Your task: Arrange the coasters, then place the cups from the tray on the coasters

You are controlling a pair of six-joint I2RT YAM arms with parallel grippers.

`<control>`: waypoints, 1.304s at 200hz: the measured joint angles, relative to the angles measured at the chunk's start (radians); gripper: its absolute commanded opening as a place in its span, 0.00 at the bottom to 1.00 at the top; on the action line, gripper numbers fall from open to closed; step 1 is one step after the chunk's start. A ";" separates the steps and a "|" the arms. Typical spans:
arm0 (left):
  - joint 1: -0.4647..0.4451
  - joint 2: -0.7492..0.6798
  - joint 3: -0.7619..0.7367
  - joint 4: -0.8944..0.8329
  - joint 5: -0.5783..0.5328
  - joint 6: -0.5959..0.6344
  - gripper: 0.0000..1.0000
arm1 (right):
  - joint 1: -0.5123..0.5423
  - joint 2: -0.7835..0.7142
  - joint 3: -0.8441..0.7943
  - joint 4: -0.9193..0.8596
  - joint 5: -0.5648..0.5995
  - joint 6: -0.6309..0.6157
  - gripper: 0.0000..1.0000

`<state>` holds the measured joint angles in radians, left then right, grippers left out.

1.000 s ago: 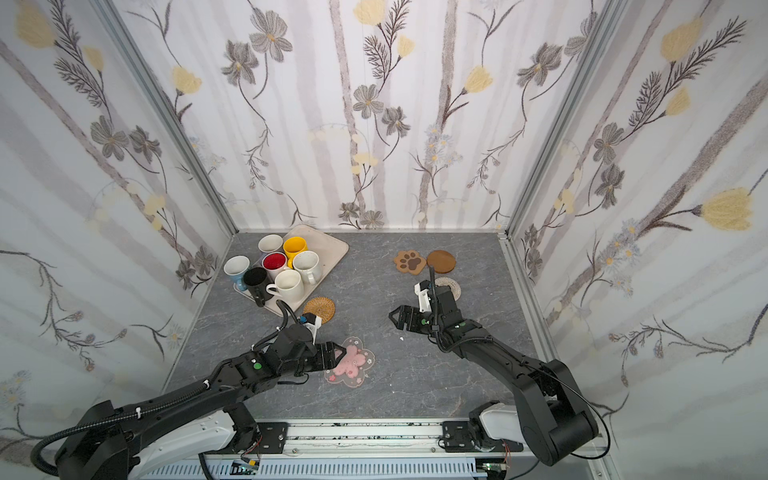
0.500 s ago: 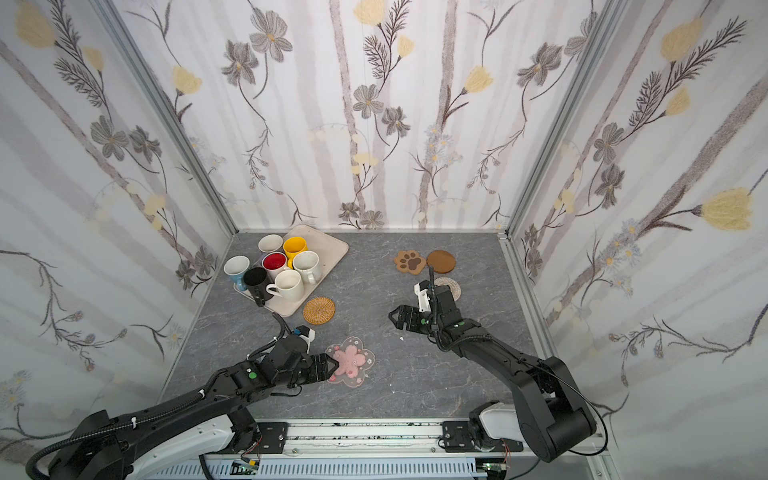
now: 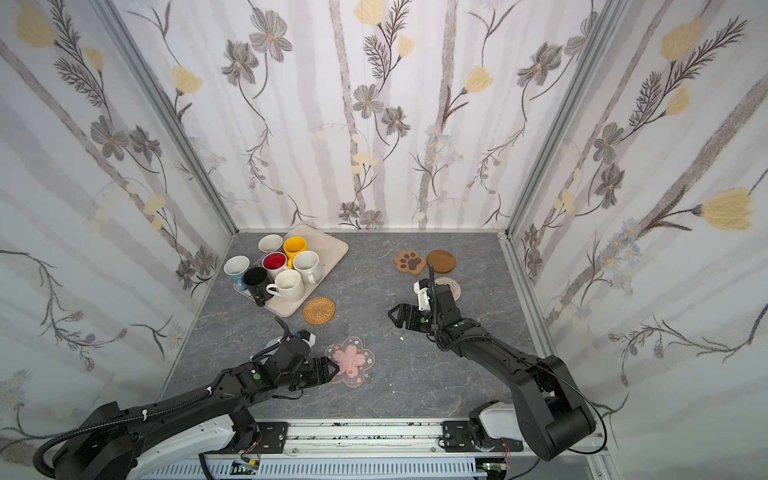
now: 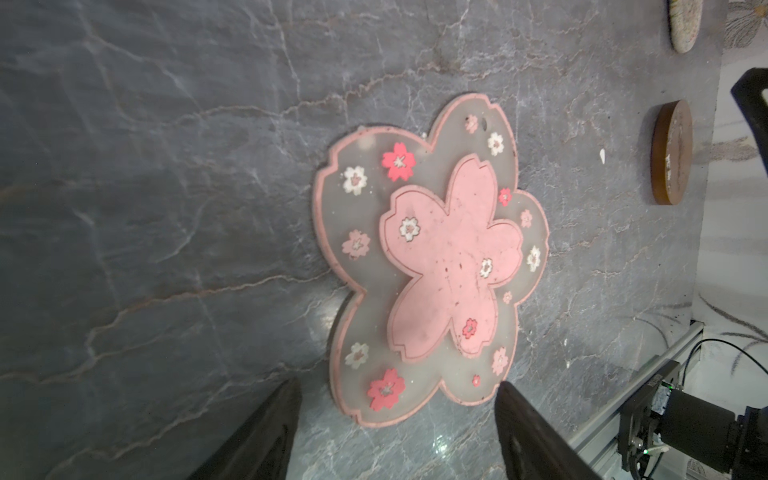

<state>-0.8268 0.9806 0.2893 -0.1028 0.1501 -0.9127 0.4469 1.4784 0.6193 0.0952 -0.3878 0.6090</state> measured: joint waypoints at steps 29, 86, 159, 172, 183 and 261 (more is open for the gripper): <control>-0.019 0.042 0.000 0.065 0.000 -0.011 0.76 | -0.006 -0.007 -0.011 0.000 -0.001 0.000 0.94; -0.040 0.109 0.009 0.156 -0.001 -0.053 0.76 | -0.038 -0.032 -0.042 0.004 -0.008 0.000 0.94; -0.076 0.360 0.067 0.461 -0.009 -0.116 0.75 | -0.123 -0.169 -0.104 -0.048 -0.039 -0.027 0.94; -0.080 0.410 0.104 0.477 -0.017 -0.121 0.75 | -0.140 -0.198 -0.124 -0.060 -0.051 -0.027 0.94; -0.082 0.451 0.138 0.489 -0.019 -0.125 0.74 | -0.153 -0.222 -0.141 -0.069 -0.056 -0.027 0.94; -0.108 0.798 0.422 0.651 -0.026 -0.142 0.73 | -0.167 -0.341 -0.241 -0.107 -0.106 0.012 0.96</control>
<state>-0.9344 1.7790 0.7109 0.5480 0.1246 -1.0542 0.2798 1.1374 0.3782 -0.0120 -0.4938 0.6209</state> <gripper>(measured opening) 0.731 0.959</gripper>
